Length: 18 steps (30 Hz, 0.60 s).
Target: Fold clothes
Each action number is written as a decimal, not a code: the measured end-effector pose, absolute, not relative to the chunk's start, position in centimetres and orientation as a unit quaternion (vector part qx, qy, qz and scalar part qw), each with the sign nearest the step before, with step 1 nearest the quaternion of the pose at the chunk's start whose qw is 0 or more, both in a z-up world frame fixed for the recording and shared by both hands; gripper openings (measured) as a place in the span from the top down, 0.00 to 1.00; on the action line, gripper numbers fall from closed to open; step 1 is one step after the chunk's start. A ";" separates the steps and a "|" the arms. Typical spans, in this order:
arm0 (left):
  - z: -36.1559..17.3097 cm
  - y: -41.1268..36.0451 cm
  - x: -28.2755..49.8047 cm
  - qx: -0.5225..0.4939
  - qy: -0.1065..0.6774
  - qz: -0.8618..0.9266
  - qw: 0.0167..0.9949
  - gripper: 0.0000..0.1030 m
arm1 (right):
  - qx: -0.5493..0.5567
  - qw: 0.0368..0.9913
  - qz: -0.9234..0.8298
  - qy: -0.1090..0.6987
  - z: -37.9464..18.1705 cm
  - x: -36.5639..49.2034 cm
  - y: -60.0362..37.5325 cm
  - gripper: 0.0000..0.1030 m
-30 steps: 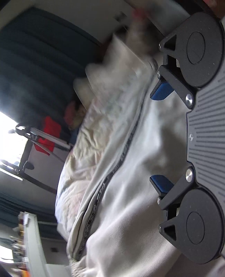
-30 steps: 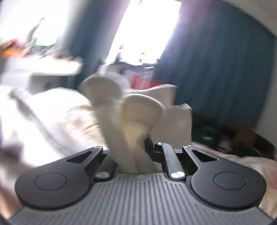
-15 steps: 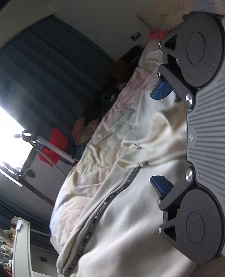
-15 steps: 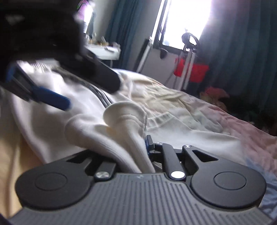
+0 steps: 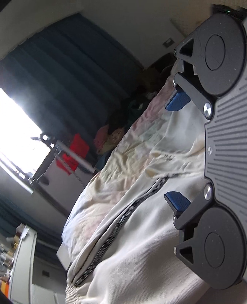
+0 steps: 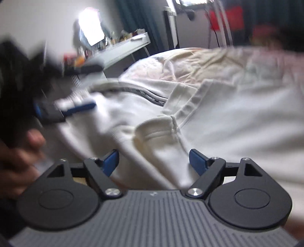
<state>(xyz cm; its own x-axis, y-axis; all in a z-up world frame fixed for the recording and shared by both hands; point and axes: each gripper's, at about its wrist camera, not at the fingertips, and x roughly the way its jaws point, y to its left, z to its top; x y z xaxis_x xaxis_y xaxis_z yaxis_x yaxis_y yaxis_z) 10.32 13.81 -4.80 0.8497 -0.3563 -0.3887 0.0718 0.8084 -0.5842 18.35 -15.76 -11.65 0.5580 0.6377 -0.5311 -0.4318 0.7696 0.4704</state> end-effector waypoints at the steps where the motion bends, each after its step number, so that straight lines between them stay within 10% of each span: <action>1: -4.8 13.5 10.2 -0.283 0.250 -0.125 0.918 0.12 | 0.183 0.865 0.305 0.355 -11.2 18.3 -16.9 0.20; 18: -9.2 6.7 12.3 -0.145 0.312 -0.186 0.920 0.48 | 0.126 0.885 0.173 0.414 -11.5 35.8 -13.8 0.39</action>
<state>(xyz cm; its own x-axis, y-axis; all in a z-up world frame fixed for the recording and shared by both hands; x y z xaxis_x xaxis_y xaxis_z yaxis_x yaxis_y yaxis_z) 12.31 6.71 -9.20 0.7363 -0.4328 -0.5202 0.2525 0.8889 -0.3822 35.82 -13.79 -11.54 0.5979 0.4094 -0.6891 -0.2015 0.9089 0.3652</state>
